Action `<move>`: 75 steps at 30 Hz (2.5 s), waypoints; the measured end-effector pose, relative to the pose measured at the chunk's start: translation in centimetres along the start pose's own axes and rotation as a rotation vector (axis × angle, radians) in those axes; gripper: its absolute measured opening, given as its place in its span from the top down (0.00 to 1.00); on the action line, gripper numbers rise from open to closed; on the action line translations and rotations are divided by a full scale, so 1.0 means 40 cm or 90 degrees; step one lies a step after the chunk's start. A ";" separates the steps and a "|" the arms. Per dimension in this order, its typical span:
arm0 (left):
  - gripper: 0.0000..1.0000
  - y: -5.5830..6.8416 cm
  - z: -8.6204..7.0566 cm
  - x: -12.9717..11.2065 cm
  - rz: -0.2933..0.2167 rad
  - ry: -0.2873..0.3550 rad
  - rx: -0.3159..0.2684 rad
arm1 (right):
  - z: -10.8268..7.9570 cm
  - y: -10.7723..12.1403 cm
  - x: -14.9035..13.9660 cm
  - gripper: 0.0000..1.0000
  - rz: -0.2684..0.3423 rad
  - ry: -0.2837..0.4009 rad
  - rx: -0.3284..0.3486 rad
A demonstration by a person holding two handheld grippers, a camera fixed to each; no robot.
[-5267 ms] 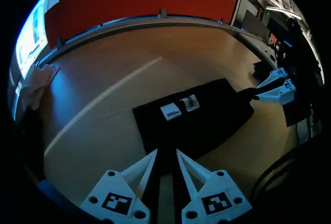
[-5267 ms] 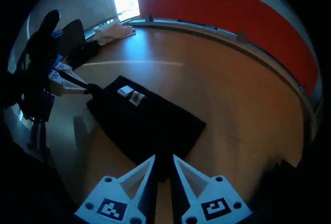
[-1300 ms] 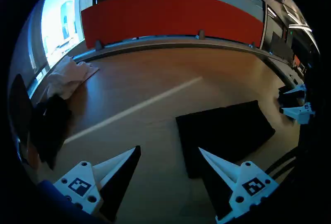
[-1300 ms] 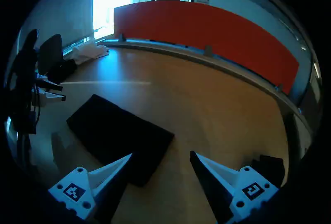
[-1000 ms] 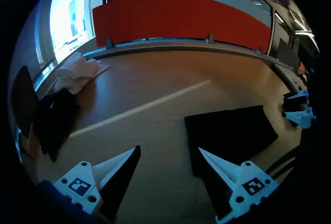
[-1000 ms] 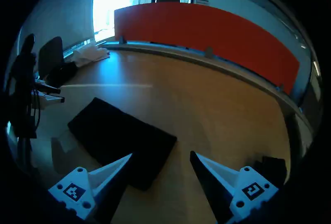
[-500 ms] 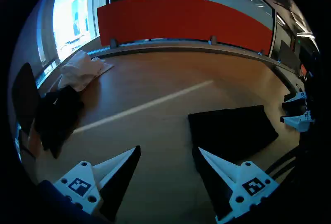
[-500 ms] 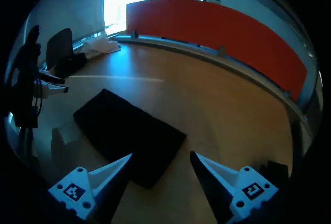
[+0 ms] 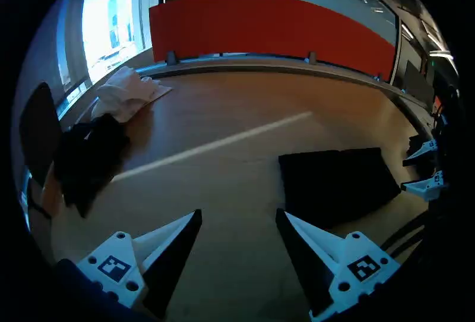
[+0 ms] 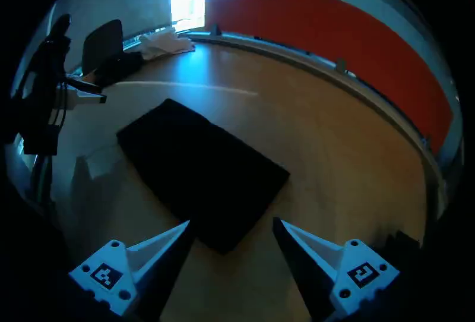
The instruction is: Fold towel
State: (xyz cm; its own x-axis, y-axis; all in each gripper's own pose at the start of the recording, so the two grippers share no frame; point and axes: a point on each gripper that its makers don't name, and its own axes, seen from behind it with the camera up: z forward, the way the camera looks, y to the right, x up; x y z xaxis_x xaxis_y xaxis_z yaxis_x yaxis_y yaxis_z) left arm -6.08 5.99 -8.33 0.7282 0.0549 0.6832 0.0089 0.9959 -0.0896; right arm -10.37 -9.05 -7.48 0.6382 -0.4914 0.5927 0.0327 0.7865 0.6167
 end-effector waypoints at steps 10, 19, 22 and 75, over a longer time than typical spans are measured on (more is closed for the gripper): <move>0.08 -0.037 -0.021 -0.034 -0.006 -0.009 0.014 | 0.007 -0.006 -0.053 0.09 -0.016 -0.032 0.020; 0.08 -0.061 -0.034 -0.049 -0.010 -0.014 0.024 | 0.017 -0.020 -0.086 0.26 -0.028 -0.053 0.046; 0.08 -0.066 -0.037 -0.052 -0.010 -0.014 0.026 | 0.019 -0.024 -0.091 0.32 -0.031 -0.057 0.053; 0.08 -0.107 -0.052 -0.050 -0.007 -0.014 0.031 | -0.088 0.008 0.122 0.95 -0.081 0.039 0.016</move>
State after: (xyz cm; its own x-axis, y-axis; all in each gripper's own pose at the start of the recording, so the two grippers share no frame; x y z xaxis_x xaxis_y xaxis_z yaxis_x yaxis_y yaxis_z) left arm -6.17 1.47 -10.82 0.7126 0.0444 0.7002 -0.0165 0.9988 -0.0466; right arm -4.55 -9.86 -6.22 0.6758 -0.5619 0.4770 0.0973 0.7095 0.6980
